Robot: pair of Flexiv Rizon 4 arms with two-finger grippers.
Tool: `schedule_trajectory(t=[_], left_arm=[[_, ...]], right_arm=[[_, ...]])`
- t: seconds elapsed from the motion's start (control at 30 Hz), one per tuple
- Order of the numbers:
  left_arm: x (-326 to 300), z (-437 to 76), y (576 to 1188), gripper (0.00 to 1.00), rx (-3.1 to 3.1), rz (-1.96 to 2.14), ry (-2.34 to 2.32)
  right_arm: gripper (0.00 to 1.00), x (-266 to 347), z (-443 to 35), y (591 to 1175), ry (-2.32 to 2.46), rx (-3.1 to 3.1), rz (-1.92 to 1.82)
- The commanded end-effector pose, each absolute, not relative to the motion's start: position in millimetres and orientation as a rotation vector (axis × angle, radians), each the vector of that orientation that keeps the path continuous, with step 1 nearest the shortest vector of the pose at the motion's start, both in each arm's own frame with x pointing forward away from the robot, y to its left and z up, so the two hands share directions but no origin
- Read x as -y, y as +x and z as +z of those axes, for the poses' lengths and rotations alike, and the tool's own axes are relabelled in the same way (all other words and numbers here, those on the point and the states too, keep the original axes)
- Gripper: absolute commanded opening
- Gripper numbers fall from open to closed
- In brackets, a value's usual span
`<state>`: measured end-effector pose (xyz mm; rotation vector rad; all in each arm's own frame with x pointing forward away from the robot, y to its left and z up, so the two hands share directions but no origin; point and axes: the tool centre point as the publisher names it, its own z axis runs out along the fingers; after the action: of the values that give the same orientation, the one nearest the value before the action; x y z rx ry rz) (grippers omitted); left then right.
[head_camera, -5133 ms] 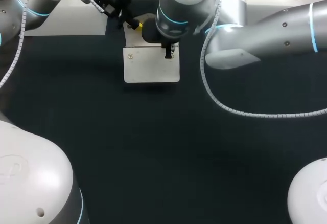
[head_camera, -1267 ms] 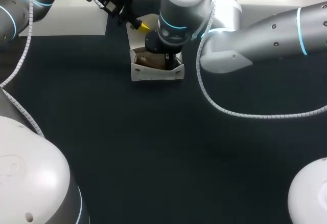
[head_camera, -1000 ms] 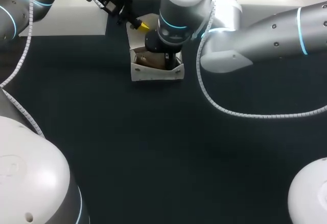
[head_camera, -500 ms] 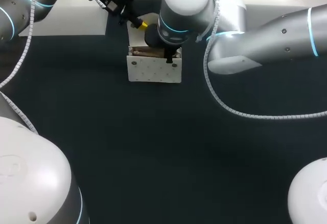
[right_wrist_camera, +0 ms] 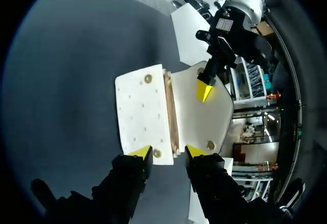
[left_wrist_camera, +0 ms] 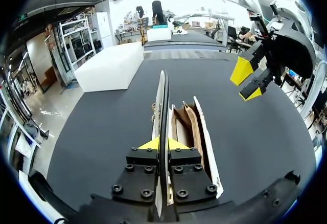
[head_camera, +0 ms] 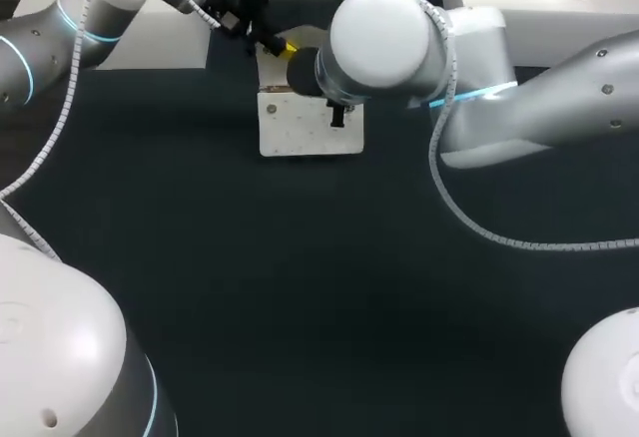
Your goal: Pick up the bag, open it, inspect its contents, close it, and place it on the opposite side
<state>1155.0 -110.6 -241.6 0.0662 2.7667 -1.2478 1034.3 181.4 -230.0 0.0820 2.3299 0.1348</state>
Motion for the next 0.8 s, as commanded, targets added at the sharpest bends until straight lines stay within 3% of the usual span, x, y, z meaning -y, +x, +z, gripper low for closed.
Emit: schedule_trajectory(t=[0.03, 0.2, 0.8], left_arm=[[116, -252, 1159, 0.0, -2.683, -1.224, 0.067], [120, -259, 1168, 0.0, -2.6, -1.141, 0.099], [116, -289, 1194, 0.0, -2.535, -1.114, 0.152]], right_arm=[[0.31, -179, -237, 1026, 0.094, -2.285, 0.131], [0.0, -178, -250, 1019, 0.1, -2.296, 0.159], [0.0, -185, -308, 1001, 0.109, -2.423, 0.245]])
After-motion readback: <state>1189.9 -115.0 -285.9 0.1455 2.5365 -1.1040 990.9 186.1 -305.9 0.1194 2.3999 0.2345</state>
